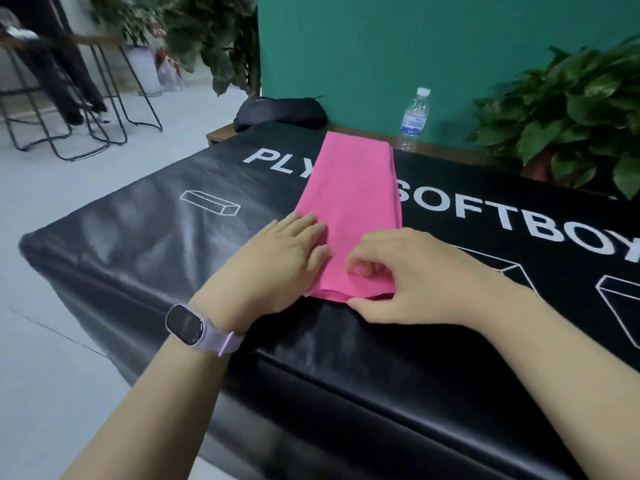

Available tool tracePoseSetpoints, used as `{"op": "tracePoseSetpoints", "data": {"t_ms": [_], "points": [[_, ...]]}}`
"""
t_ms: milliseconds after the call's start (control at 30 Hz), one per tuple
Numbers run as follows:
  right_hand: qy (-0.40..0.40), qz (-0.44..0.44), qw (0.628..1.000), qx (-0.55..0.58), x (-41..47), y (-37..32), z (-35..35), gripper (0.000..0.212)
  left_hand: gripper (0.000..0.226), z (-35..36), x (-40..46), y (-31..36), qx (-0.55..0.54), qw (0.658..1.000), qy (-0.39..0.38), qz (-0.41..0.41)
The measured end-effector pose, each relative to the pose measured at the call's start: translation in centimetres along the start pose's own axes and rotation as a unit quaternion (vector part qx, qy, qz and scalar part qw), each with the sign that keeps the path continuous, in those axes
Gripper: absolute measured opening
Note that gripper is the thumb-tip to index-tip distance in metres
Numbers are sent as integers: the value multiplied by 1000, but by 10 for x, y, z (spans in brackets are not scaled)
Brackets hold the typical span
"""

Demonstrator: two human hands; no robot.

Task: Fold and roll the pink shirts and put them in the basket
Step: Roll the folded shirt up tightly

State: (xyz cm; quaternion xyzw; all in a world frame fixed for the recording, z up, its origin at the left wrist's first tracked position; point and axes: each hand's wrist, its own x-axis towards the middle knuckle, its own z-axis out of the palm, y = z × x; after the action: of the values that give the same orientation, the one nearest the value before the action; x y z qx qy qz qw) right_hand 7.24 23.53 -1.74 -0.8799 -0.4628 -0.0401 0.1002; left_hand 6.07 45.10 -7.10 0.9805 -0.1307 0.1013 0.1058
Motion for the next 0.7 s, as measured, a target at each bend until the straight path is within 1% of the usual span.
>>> {"op": "tracePoseSetpoints", "data": {"t_ms": [67, 133, 200, 267, 333, 400, 433, 500, 567, 700], "points": [[-10, -5, 999, -34, 0, -3, 1, 25, 50, -1, -8, 1, -8, 998, 48, 36], [-12, -4, 998, -54, 4, -7, 2, 14, 40, -5, -14, 1, -20, 996, 68, 50], [7, 15, 999, -29, 7, -4, 1, 8, 43, -12, -15, 3, -53, 995, 72, 45], [30, 64, 996, 62, 11, 6, 0, 9, 49, -17, -15, 2, -130, 990, 55, 26], [35, 112, 978, 173, 11, 15, 1, 12, 49, -22, -16, -3, -212, 976, 34, 24], [40, 139, 960, 242, 12, 22, 4, 13, 42, -27, -17, -12, -271, 962, 31, 24], [53, 146, 955, 254, 12, 24, 6, 15, 34, -27, -17, -16, -287, 956, 47, 24], [72, 147, 956, 243, 12, 27, 6, 16, 16, -28, -17, -21, -297, 949, 102, 21], [71, 138, 961, 231, 12, 28, 5, 16, 19, -26, -16, -21, -289, 948, 134, 7], [73, 109, 968, 212, 11, 27, 5, 8, 27, -22, -15, -22, -257, 954, 153, -16]]}}
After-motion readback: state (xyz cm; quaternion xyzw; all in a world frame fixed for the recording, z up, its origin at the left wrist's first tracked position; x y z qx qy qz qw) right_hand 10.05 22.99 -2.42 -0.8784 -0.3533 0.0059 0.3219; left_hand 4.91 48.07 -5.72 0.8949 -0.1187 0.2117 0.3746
